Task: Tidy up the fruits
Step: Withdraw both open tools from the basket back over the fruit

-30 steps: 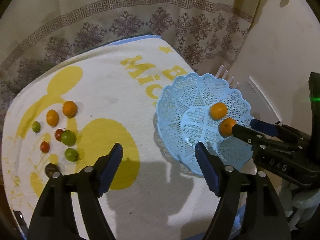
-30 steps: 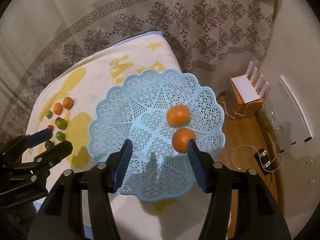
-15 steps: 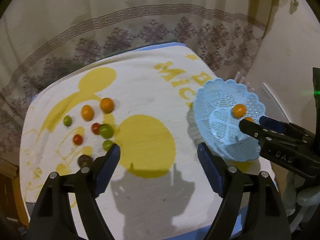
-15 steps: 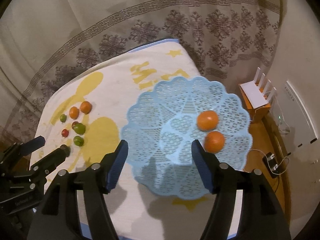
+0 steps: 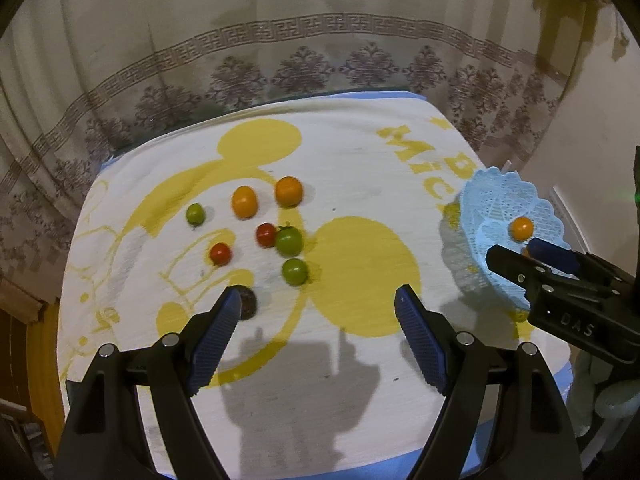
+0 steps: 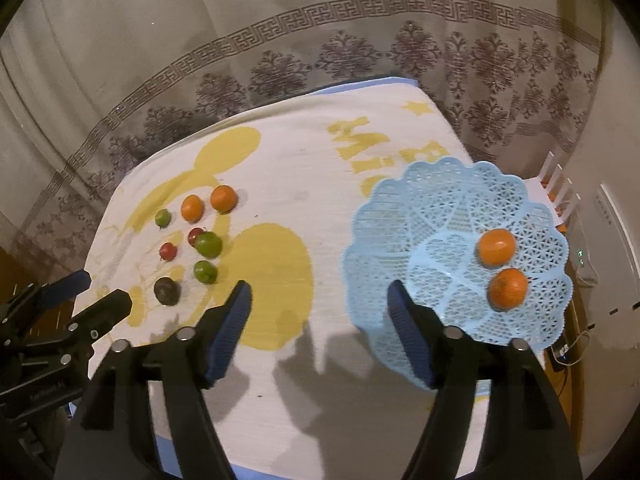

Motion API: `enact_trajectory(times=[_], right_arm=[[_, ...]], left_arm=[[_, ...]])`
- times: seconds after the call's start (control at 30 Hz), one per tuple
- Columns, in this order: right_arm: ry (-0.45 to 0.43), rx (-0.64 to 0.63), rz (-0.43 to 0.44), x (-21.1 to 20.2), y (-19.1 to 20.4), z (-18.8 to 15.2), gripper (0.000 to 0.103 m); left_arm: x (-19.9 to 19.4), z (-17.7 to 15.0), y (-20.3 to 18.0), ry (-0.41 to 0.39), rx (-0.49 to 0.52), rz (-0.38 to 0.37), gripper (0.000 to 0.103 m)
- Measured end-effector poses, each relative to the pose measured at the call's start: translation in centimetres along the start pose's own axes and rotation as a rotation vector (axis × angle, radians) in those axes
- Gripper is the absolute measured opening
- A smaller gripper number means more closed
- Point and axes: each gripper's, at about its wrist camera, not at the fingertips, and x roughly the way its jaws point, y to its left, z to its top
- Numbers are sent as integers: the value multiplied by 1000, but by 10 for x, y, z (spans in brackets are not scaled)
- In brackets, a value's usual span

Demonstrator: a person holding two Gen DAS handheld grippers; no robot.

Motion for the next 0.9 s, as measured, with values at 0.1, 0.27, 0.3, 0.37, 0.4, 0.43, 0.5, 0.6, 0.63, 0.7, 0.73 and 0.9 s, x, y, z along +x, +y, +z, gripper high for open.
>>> enact_trajectory(times=[0.1,0.27,0.3,0.37,0.4,0.43,0.5,0.6,0.63,0.7,0.73,0.9], right_arm=[[-6,0,-4,2,9,0,82],[-2,7,-10,5,17,-2,84],[1,8,-12,6,19,-3,84],[6,10,-15,9,23,-4,84],[8,10,-17,10,25,-5,84],[12,9,-18,11,28,-6,84],[18,8,-20,14,32,-8,84],[30,6,-24,19,37,-11,84],[36,7,-25,21,40,-12,84],[47,8,-29,24,44,-15,84],[50,7,-30,26,45,-16,84],[69,4,-40,32,54,-20,84]], left_arm=[[0,-2,11,3,-9,2,79],[1,-3,24,8,-15,-4,79],[2,-4,26,10,-16,-4,79],[3,-5,31,14,-20,-6,79],[4,-6,35,18,-24,-7,79],[6,-7,39,23,-30,-8,79],[10,-9,48,37,-47,-14,79],[19,-16,63,65,-73,-10,79],[21,-17,66,71,-78,-9,79],[29,-22,76,89,-91,-5,79],[32,-24,80,96,-96,-3,79],[52,-31,99,137,-123,-3,79]])
